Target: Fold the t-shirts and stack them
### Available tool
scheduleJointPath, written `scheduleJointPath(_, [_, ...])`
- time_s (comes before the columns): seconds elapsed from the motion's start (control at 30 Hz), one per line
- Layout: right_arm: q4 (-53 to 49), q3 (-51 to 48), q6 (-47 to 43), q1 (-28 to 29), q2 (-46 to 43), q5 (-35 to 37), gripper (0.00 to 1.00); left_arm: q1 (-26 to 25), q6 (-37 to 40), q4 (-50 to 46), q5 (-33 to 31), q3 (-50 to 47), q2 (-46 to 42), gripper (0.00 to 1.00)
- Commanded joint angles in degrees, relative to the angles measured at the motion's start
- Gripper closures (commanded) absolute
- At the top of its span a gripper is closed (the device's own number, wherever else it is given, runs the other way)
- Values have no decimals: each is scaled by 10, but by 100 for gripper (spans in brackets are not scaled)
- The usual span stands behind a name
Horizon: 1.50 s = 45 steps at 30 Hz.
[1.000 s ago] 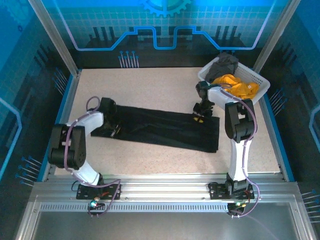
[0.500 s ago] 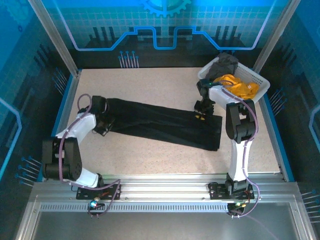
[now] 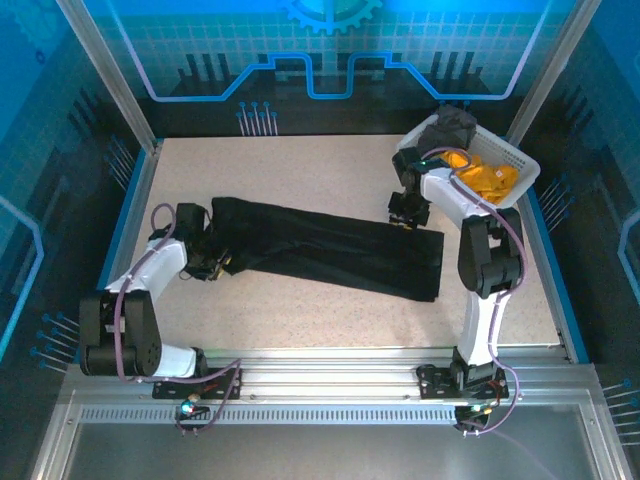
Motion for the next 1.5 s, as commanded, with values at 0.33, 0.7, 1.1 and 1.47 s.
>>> scheduleJointPath(0.33, [229,-158,-65,69,-186,-297,51,-37,218,41,115,222,171,45])
scheduleJointPath(0.7, [210,-210,-37,91,-256,-272,51,-92,360,25,118,304,330,43])
scheduleJointPath(1.1, [198,-210,-31,91,-252,-256,51,-126,307,67,133,175,219,88])
scheduleJointPath(1.47, [197,-206,-39,91,-237,-264,52,-183,187,100,169,83,146,100])
